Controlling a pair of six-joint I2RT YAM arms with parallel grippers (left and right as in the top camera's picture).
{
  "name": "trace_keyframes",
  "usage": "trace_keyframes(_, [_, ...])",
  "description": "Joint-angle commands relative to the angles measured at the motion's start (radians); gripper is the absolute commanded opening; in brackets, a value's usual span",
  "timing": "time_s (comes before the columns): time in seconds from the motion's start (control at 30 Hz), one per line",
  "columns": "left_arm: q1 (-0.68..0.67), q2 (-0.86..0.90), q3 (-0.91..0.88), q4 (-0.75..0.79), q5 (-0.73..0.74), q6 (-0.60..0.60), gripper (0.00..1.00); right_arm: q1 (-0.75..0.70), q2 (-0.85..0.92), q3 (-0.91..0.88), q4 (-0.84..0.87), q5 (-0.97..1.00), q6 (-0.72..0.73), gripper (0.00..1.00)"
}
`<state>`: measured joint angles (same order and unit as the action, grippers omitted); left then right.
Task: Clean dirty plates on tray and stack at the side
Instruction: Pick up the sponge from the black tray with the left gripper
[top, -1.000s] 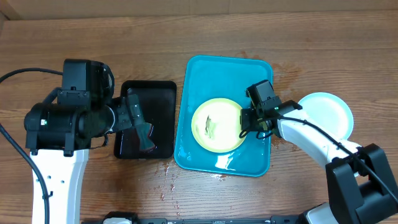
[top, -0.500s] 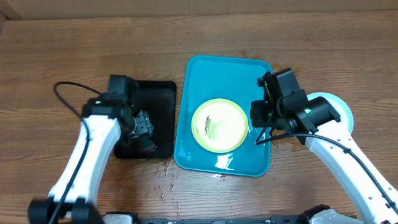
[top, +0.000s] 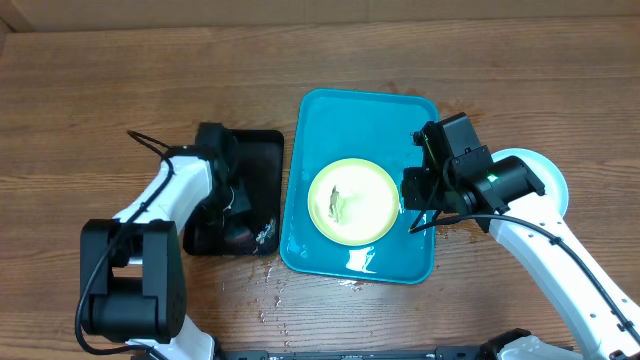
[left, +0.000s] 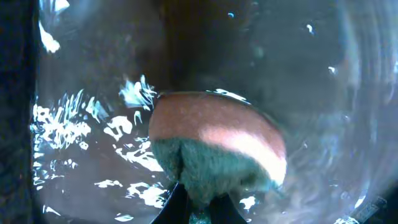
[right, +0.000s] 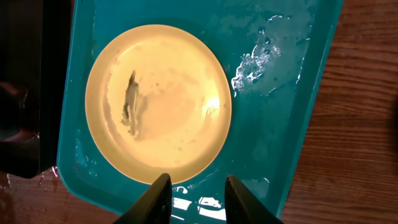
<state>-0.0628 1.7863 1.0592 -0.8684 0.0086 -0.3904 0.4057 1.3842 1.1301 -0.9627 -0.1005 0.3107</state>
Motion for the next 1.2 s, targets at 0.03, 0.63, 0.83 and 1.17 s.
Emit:
trace_keyframes(0.03, [-0.003, -0.031, 0.144, -0.079, 0.095, -0.006, 0.04, -0.002, -0.001, -0.006, 0.003, -0.005, 0.004, 0.30])
trace_keyframes(0.63, [-0.044, -0.048, 0.081, -0.077, -0.016, 0.002, 0.59, -0.002, -0.001, -0.006, 0.002, -0.005, 0.004, 0.30])
trace_keyframes(0.83, [-0.049, -0.048, 0.122, -0.154, -0.019, 0.009, 0.57, -0.002, -0.001, -0.006, 0.002, -0.005, 0.004, 0.30])
trace_keyframes(1.17, [-0.050, -0.047, -0.131, 0.157, -0.037, -0.019, 0.06, -0.002, -0.001, -0.006, 0.003, -0.005, 0.004, 0.30])
